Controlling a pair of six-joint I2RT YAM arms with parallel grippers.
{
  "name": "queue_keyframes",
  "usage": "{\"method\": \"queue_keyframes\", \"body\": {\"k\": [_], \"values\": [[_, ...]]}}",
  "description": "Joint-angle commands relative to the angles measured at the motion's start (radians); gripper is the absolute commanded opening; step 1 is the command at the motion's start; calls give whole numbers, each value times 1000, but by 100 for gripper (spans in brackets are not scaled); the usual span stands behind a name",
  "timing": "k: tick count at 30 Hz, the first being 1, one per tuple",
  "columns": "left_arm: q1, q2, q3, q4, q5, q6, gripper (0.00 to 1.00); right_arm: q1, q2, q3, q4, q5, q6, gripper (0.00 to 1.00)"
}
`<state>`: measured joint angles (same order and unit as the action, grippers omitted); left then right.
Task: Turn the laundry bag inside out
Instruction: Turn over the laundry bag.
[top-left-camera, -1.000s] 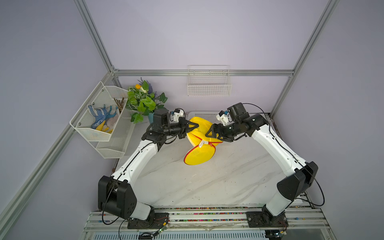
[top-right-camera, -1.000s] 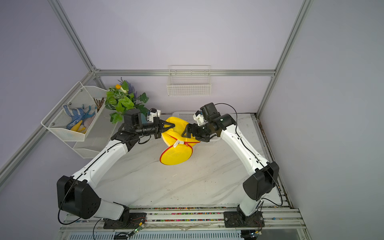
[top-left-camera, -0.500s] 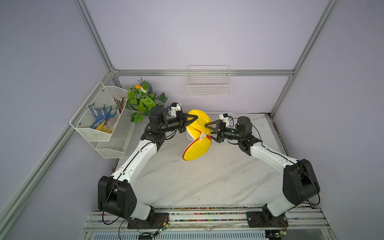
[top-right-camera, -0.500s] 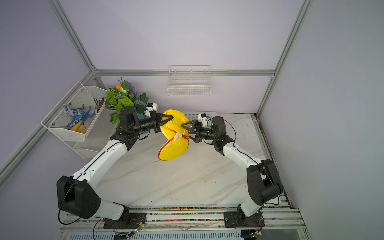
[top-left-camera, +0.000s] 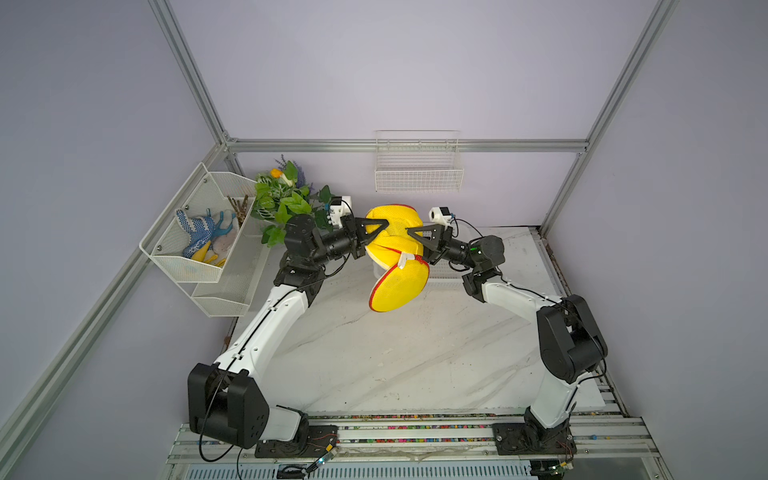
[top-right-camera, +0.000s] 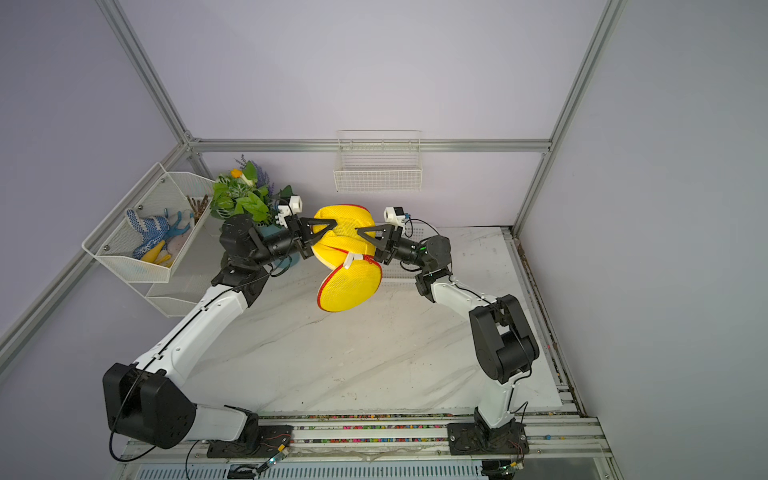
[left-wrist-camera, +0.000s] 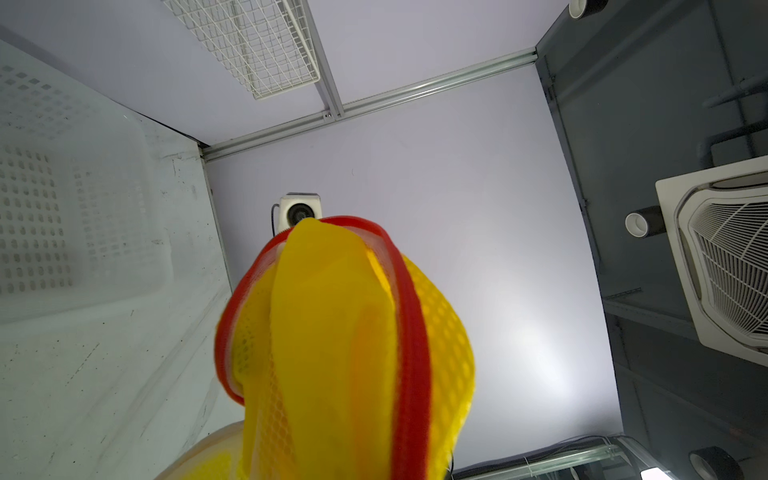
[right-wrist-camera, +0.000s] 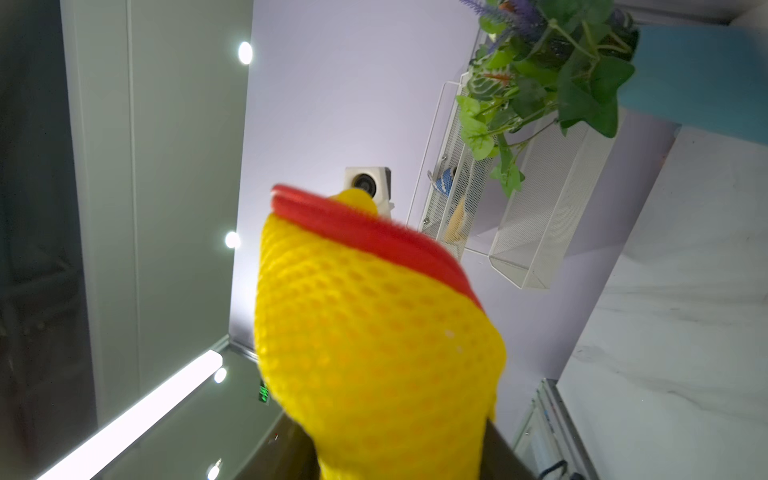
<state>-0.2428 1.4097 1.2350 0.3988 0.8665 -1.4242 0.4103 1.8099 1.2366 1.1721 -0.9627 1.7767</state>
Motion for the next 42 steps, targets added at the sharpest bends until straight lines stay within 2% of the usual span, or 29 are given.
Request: {"method": "queue_keyframes", "body": {"k": [1, 3, 7, 9, 11, 14, 16, 21, 24, 26, 28, 34, 39, 42], "values": [[-5, 42, -75, -5, 25, -4, 0, 26, -79, 2, 101, -58, 30, 16], [-5, 56, -75, -11, 28, 8, 0, 27, -98, -13, 117, -49, 40, 0], [-4, 70, -82, -118, 36, 97, 0, 25, -115, -8, 235, -21, 143, 0], [-3, 80, -101, -185, 37, 152, 0, 24, -110, 16, 331, -9, 220, 0], [-3, 93, -157, -179, 39, 160, 2, 25, -92, 47, 471, 37, 332, 0], [-3, 104, -250, -156, 40, 170, 9, 26, -123, 62, 477, 93, 358, 0], [-1, 112, -305, -149, 51, 177, 13, 25, -123, 104, 478, 79, 387, 0], [0, 101, -372, -73, 66, 132, 54, 24, -117, 123, 477, 17, 408, 0], [3, 62, -308, -90, 71, 127, 64, 23, -120, 53, 428, -69, 362, 0], [12, 32, -237, -128, 75, 125, 71, 21, -139, -5, 348, -107, 280, 0], [27, 12, -170, -176, 73, 131, 75, 20, -154, -38, 252, -141, 201, 0], [56, -35, 19, -305, 68, 146, 81, 25, -156, -49, 49, -200, 46, 0], [56, -19, 139, -389, 62, 168, 83, 40, -176, -29, -253, -230, -185, 0], [56, -7, 204, -457, 64, 205, 84, 49, -175, -19, -308, -237, -225, 0]]}}
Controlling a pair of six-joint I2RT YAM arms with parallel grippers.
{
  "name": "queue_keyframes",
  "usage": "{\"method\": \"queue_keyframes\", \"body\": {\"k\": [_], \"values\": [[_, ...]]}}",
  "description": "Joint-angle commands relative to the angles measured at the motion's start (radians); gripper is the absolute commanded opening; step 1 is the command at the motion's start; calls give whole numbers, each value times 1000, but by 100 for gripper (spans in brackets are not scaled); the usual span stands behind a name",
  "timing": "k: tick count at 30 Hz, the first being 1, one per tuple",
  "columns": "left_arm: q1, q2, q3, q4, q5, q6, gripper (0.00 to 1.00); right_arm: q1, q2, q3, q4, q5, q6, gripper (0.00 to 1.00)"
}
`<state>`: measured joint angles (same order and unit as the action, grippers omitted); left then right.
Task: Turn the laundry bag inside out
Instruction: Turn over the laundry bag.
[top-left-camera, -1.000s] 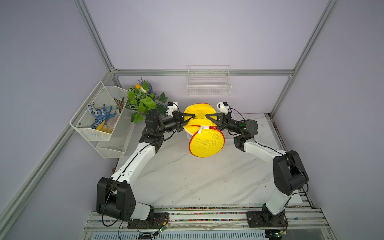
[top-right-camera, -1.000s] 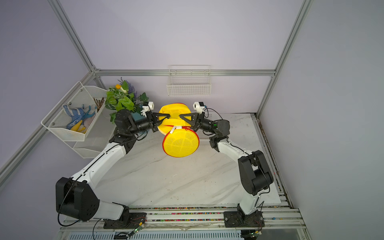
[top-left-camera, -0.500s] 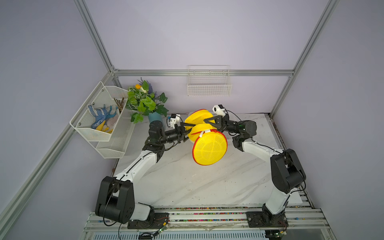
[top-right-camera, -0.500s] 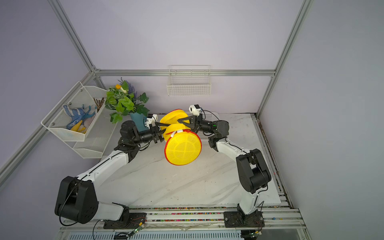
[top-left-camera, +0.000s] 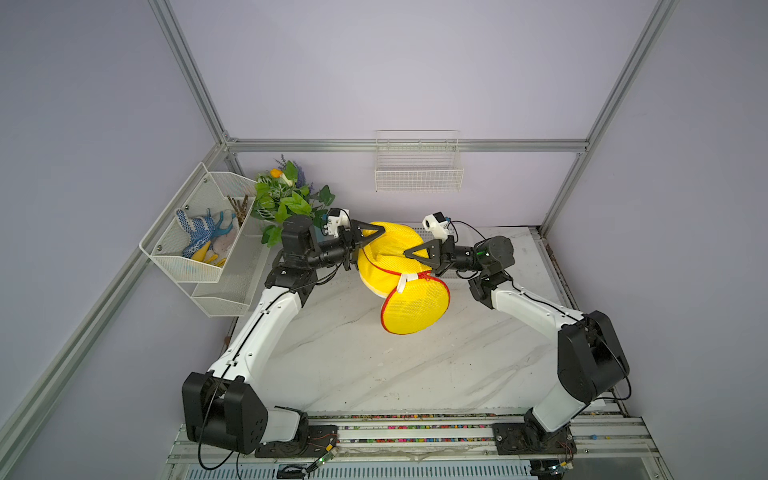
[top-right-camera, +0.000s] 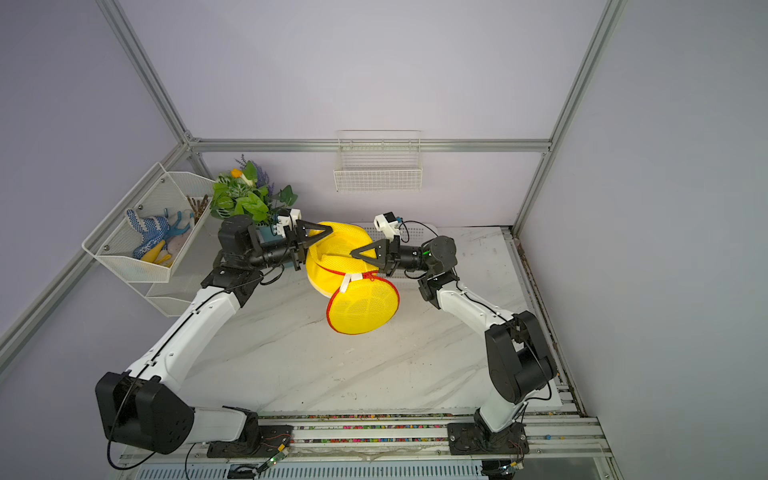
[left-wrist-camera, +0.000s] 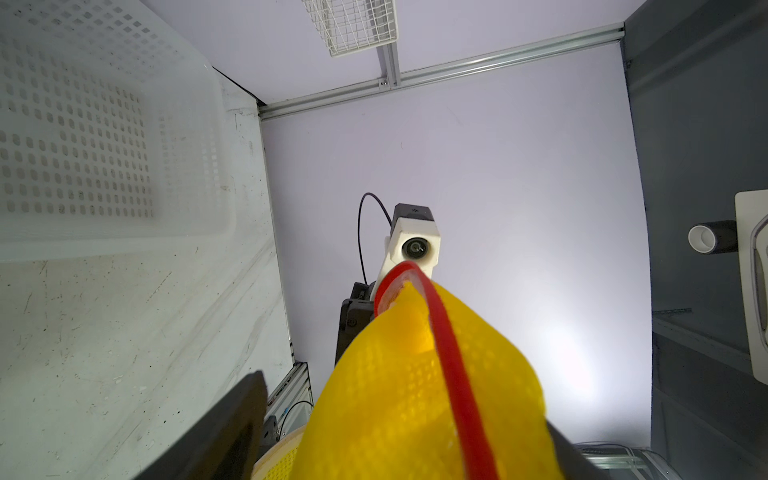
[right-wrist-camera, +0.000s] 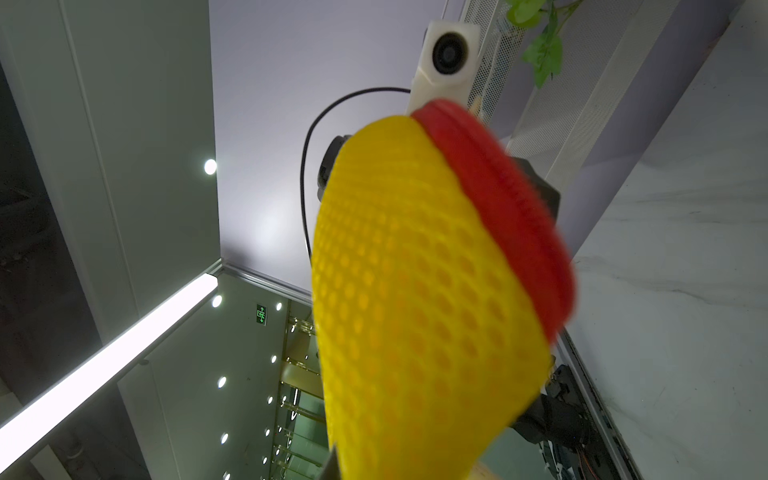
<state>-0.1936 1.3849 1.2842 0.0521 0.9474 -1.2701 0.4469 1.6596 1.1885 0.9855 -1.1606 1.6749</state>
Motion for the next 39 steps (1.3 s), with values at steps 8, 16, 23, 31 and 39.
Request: {"method": "queue_keyframes", "body": {"k": [8, 16, 23, 31, 39], "values": [[6, 53, 154, -125, 7, 67, 66, 19, -46, 39, -115, -38, -132, 0], [28, 105, 138, -49, 4, 47, 18, 22, -103, 12, 62, -72, 15, 0], [28, 209, 244, 23, 17, -2, 10, 87, -173, -34, 171, -94, 114, 0], [7, 197, 44, 106, 37, -66, 8, 83, -126, 162, 382, 24, 171, 0], [-1, 74, -177, 161, 47, -132, 11, -25, -249, 161, -16, 263, -460, 0]]}}
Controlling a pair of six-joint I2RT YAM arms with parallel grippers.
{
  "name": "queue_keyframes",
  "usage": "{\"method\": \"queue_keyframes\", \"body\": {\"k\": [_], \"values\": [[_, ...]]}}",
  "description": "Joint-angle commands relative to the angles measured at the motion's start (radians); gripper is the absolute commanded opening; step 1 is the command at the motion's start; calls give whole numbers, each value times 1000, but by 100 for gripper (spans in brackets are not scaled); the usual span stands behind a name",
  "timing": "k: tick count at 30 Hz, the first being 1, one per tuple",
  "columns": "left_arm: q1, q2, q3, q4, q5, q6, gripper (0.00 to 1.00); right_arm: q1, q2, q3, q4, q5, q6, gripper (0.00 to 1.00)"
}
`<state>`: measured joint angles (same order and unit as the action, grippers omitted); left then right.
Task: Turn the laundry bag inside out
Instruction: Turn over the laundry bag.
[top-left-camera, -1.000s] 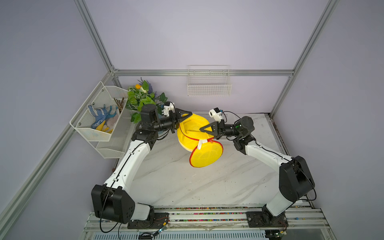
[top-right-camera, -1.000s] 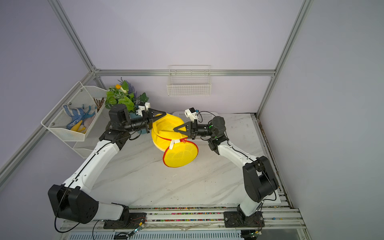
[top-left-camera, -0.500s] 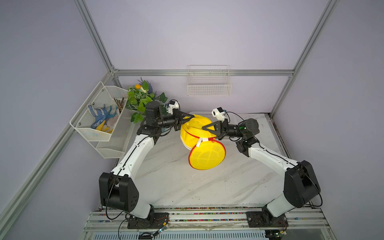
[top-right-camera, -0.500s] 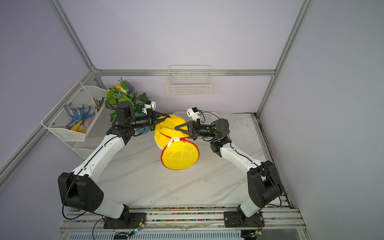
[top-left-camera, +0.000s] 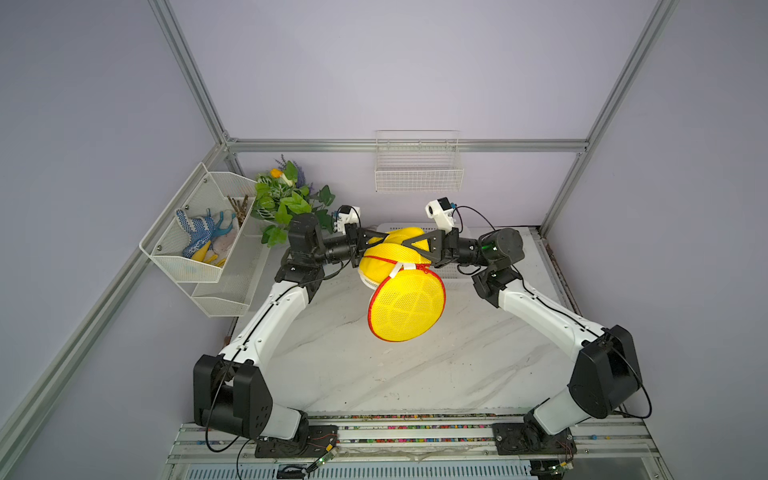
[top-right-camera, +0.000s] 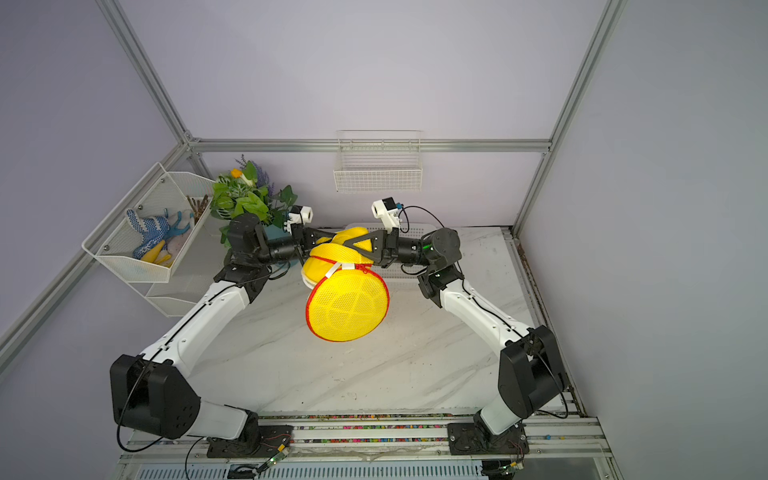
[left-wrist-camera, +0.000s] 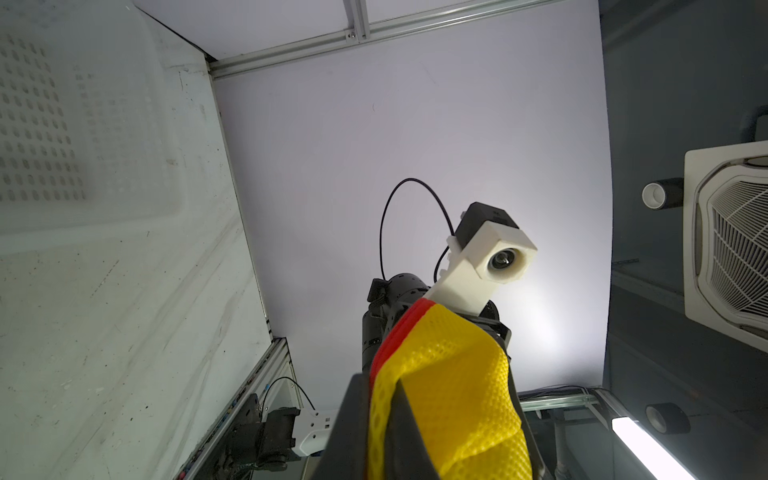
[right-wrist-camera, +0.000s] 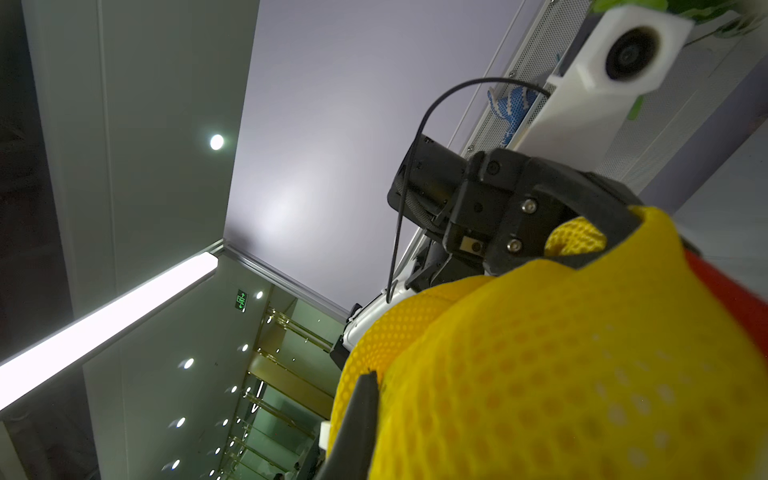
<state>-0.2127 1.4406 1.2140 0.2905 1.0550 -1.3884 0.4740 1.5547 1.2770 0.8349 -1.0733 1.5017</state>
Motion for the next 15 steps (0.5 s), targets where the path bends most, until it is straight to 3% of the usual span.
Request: {"method": "queue_keyframes", "body": {"k": [1, 8, 13, 15], "values": [[19, 3, -123, -72, -57, -22, 12, -65, -160, 58, 93, 208, -350, 0], [19, -99, -197, -6, -57, -107, 22, -86, -205, 69, -235, 349, -769, 0], [16, -97, -188, 91, -75, -189, 24, -56, -220, 64, -422, 486, -1049, 0], [16, -89, -176, 127, -82, -216, 24, -51, -206, 56, -408, 520, -1065, 0]]}}
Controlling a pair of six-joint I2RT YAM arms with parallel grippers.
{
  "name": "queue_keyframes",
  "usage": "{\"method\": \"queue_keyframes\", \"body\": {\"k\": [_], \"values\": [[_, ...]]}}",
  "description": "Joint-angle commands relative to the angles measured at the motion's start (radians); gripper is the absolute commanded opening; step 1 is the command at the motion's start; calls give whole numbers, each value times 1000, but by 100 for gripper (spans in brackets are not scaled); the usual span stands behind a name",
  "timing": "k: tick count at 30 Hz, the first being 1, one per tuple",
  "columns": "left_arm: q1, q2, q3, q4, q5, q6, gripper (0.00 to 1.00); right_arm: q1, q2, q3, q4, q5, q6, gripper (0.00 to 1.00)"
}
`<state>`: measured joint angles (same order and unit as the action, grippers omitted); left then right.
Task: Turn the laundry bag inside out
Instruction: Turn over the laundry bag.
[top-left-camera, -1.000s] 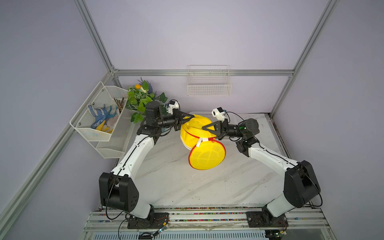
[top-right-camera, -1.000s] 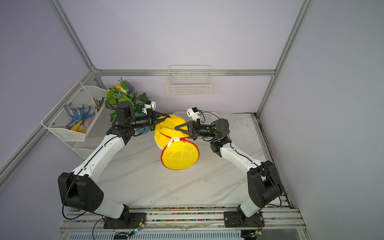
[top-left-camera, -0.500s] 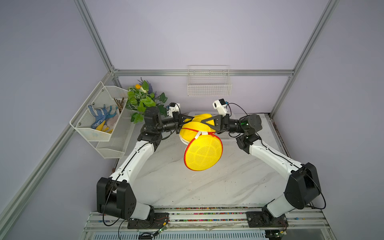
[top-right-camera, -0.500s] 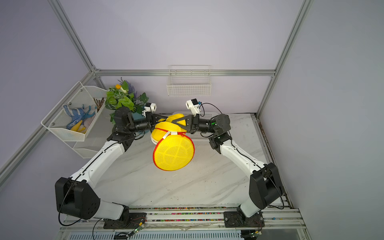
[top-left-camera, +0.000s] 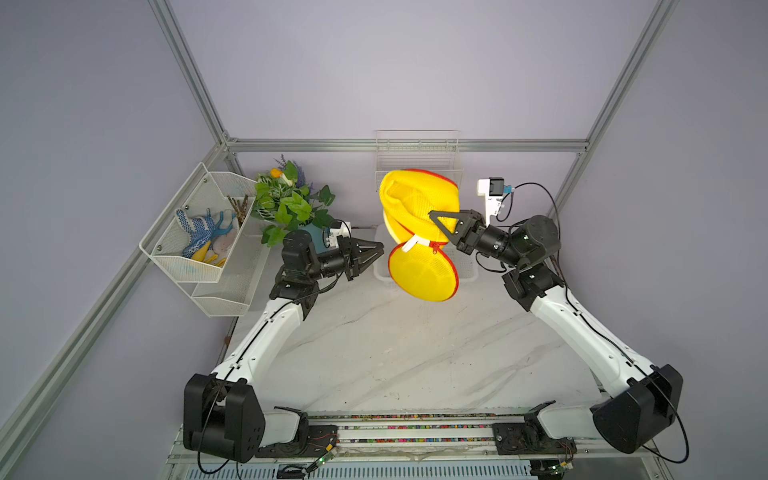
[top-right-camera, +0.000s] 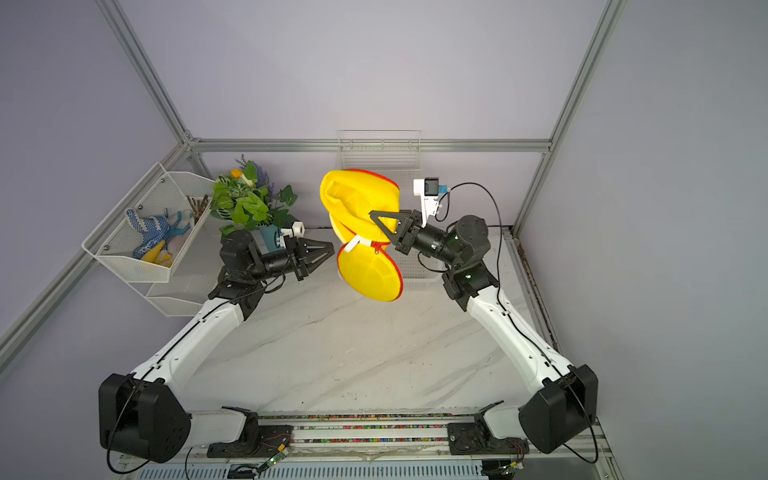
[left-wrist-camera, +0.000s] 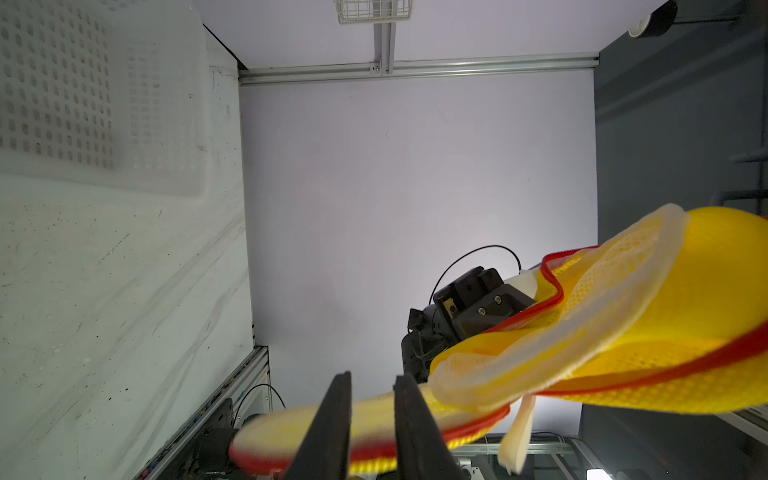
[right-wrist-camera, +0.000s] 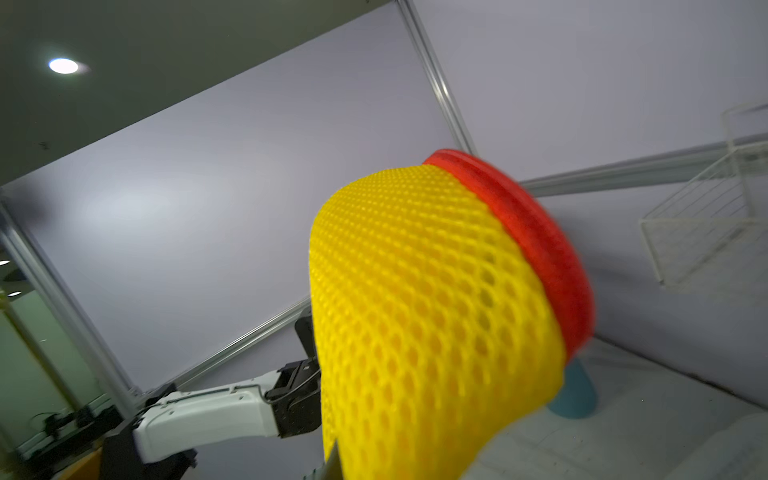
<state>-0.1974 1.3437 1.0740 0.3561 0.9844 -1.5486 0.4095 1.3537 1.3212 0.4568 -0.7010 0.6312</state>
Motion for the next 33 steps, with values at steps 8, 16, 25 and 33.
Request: {"method": "queue_keyframes", "body": {"k": [8, 16, 25, 33], "values": [[-1, 20, 70, 8, -31, -44, 29, 17, 30, 19, -154, 172, -205, 0], [4, 46, 304, 19, -83, -109, 63, 18, 28, -61, -270, 162, -149, 0], [-1, 129, 228, 106, -94, -132, 67, 27, 2, -96, -253, 95, -86, 0], [-8, 150, 249, -61, -51, 7, 67, 31, 9, -81, -257, 60, -55, 0]]}}
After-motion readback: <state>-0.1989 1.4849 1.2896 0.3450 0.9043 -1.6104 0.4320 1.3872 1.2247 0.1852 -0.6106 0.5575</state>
